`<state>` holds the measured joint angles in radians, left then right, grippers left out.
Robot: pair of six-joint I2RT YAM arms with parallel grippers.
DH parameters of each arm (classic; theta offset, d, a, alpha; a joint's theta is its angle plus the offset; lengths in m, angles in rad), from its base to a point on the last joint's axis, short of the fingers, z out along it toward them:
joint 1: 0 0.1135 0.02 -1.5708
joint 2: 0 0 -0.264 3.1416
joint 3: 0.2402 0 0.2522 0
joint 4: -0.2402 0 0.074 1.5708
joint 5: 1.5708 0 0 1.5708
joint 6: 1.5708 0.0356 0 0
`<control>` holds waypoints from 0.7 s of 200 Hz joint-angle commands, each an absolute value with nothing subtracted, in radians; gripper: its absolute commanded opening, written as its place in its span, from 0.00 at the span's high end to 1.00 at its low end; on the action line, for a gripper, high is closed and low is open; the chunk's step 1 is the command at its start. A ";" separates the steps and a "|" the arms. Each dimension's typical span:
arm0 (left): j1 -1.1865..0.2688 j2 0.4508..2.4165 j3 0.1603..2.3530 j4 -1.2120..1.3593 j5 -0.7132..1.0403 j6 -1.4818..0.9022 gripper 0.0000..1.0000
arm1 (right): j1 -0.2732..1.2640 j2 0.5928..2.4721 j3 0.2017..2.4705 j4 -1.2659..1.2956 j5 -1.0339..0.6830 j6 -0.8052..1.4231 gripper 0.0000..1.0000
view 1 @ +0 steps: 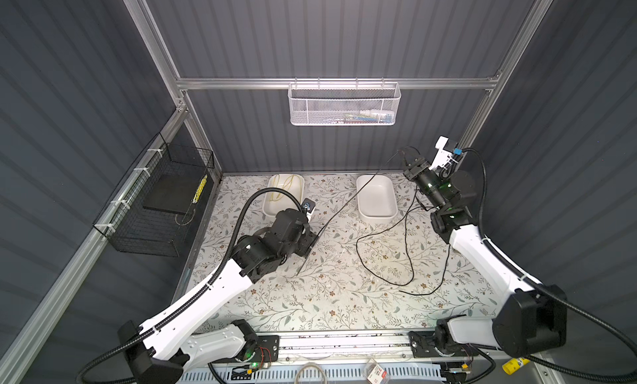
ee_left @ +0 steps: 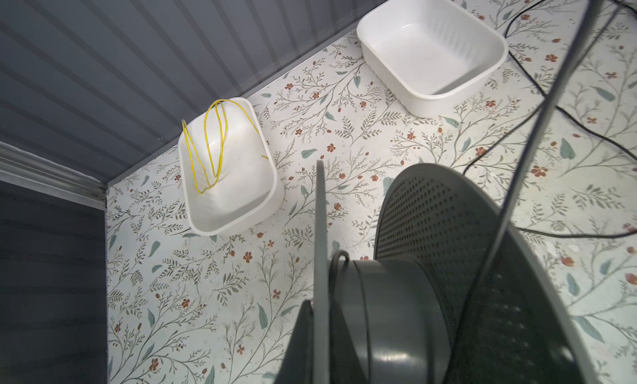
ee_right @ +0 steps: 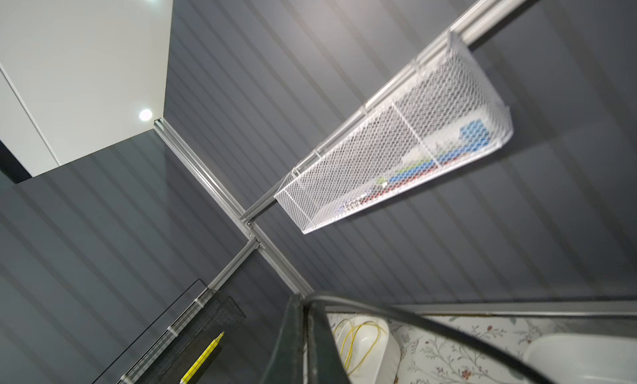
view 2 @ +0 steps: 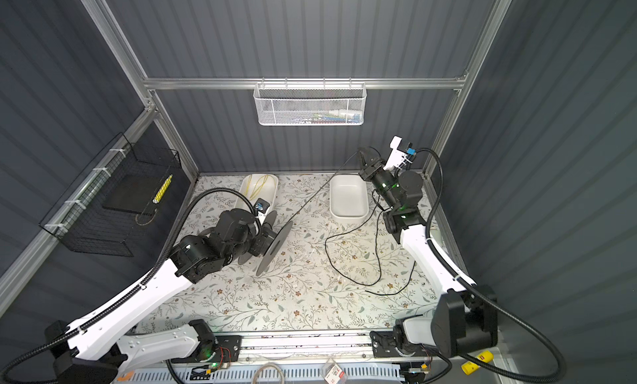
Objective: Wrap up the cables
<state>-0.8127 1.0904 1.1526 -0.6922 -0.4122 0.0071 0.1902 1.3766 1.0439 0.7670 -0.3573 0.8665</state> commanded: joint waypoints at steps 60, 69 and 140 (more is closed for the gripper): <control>-0.831 1.088 1.218 -0.737 -0.287 0.085 1.00 | 0.192 1.609 1.230 1.306 -0.417 1.093 0.93; -0.835 1.088 1.221 -0.732 -0.283 0.087 1.00 | 0.196 1.620 1.250 1.302 -0.420 1.092 0.92; -0.856 1.106 1.235 -0.715 -0.269 0.089 1.00 | 0.227 1.677 1.336 1.281 -0.438 1.106 0.82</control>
